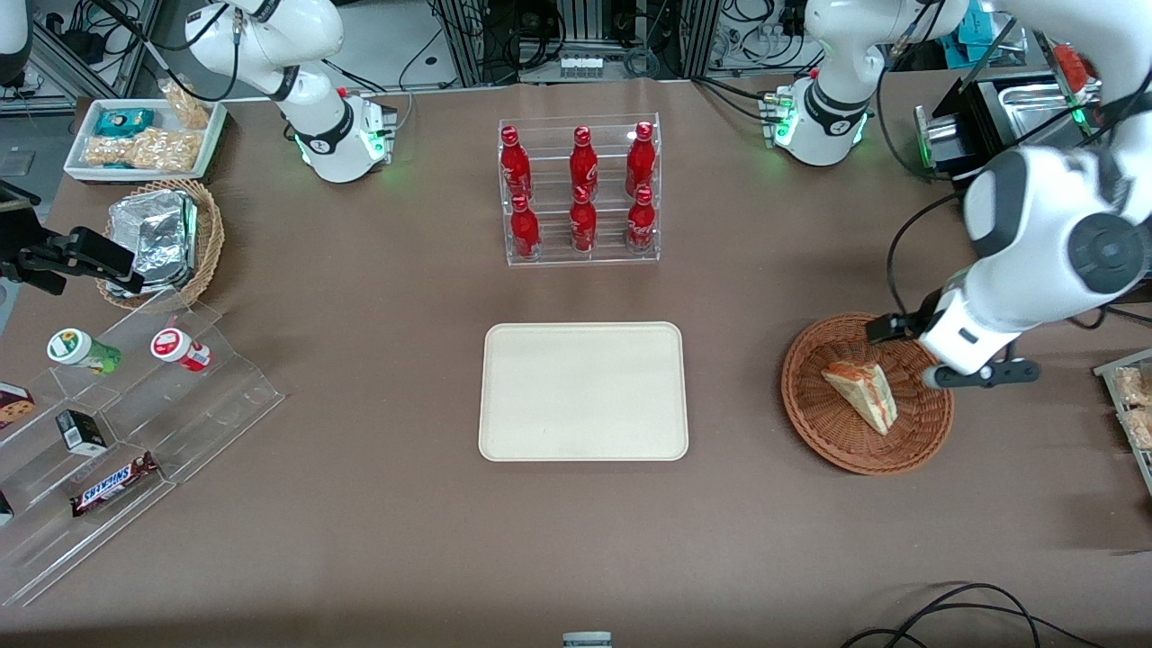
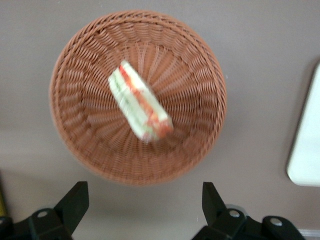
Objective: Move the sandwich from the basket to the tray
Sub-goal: 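Move the left gripper over the sandwich in the wicker basket, then lower the left gripper and close it on the wrapped sandwich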
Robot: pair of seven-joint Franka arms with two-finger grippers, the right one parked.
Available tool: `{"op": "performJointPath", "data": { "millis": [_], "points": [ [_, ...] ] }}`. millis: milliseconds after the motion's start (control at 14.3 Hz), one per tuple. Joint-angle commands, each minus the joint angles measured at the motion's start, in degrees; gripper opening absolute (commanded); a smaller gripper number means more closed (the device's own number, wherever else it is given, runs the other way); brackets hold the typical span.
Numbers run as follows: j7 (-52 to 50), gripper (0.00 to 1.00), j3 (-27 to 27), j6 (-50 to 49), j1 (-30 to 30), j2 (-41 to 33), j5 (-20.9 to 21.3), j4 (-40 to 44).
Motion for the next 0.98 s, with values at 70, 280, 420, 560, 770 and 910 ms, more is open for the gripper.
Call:
{"op": "performJointPath", "data": {
  "millis": [70,280,420,560,770,910],
  "points": [
    [-10.77,1.0,0.18,9.58,1.69,-0.72,0.17,-6.95],
    [-31.59,1.0,0.18,14.4,1.61,4.11,0.16,-6.07],
    [-41.28,1.0,0.18,17.92,1.34,7.18,0.25,-5.2],
    [-45.44,1.0,0.09,18.29,1.17,9.91,0.25,-3.53],
    [-45.98,1.0,0.09,18.29,1.08,12.38,-0.19,-2.82],
    [-45.46,0.49,0.09,16.81,1.08,12.3,-0.02,-3.61]
  ]
}}
